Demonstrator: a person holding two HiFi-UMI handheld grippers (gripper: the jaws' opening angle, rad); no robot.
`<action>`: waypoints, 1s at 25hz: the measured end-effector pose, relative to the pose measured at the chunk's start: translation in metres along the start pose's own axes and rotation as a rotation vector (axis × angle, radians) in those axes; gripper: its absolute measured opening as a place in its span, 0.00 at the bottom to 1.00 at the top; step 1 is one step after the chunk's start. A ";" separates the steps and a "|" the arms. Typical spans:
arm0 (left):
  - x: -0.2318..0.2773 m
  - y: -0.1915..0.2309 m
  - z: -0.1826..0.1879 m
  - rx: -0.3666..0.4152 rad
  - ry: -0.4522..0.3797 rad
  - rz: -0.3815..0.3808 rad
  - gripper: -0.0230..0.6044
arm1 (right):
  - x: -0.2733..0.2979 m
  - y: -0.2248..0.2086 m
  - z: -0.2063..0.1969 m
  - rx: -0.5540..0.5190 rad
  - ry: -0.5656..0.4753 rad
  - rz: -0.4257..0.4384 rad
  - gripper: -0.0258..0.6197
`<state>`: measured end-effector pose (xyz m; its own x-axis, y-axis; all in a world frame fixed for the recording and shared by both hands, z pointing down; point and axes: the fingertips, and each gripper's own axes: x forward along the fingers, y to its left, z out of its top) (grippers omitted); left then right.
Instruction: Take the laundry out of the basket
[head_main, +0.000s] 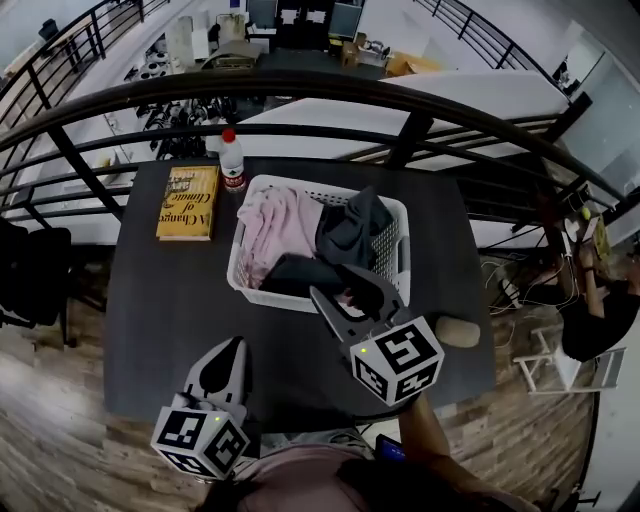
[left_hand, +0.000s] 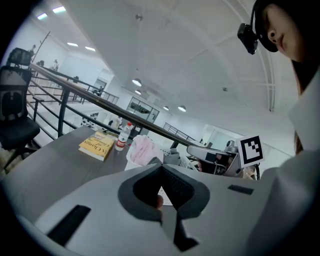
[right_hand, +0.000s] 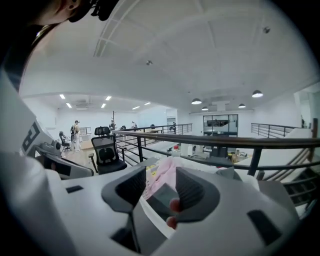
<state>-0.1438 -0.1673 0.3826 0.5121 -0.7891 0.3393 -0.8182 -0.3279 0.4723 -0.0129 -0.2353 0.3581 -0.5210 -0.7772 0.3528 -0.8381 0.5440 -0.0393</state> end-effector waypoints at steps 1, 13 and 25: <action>0.001 0.004 0.001 -0.007 -0.005 0.012 0.02 | 0.008 -0.001 -0.001 0.000 0.013 0.010 0.33; 0.002 0.046 -0.008 -0.078 -0.004 0.160 0.02 | 0.086 -0.027 -0.012 0.016 0.133 0.053 0.46; -0.010 0.074 -0.035 -0.167 -0.004 0.243 0.02 | 0.148 -0.034 -0.038 0.044 0.287 0.091 0.55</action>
<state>-0.2001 -0.1656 0.4429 0.3049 -0.8360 0.4562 -0.8624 -0.0392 0.5047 -0.0556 -0.3570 0.4469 -0.5328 -0.6014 0.5954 -0.7994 0.5884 -0.1210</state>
